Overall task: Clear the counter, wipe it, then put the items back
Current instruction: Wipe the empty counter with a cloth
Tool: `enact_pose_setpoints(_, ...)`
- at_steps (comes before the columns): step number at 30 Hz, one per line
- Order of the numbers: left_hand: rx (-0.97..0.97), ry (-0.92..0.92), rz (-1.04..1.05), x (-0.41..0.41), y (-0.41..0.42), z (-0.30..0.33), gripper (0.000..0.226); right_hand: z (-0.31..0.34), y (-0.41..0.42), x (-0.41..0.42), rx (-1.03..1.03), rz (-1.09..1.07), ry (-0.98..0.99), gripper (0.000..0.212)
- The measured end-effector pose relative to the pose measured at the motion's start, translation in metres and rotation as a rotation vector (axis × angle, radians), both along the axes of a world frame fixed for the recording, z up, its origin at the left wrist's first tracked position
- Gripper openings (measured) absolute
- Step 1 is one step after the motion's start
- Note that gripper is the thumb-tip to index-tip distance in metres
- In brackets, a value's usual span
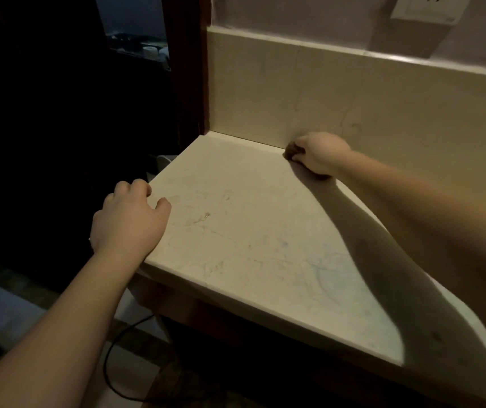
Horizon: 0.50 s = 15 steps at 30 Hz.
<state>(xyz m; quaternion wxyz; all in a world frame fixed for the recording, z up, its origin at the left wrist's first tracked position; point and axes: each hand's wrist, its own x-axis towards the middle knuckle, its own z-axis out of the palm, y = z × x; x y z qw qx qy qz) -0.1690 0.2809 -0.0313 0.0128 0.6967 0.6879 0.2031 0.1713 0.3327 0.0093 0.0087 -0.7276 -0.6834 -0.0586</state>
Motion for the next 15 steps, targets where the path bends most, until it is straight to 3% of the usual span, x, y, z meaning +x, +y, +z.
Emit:
enact_pose_setpoints(7,0.002,0.013,-0.007,-0.001,0.004,-0.003,0.046,0.000,-0.088,-0.007,-0.103,0.273,0.019,0.025)
enact_pose_setpoints(12,0.010,0.024,-0.006,-0.001,0.003,-0.003,0.047,0.008,-0.034,0.006,-0.093,0.093,0.010,0.024)
enact_pose_setpoints(15,0.013,0.018,-0.005,-0.001,0.003,-0.004,0.046,0.005,-0.025,-0.002,-0.061,0.104,-0.003,0.025)
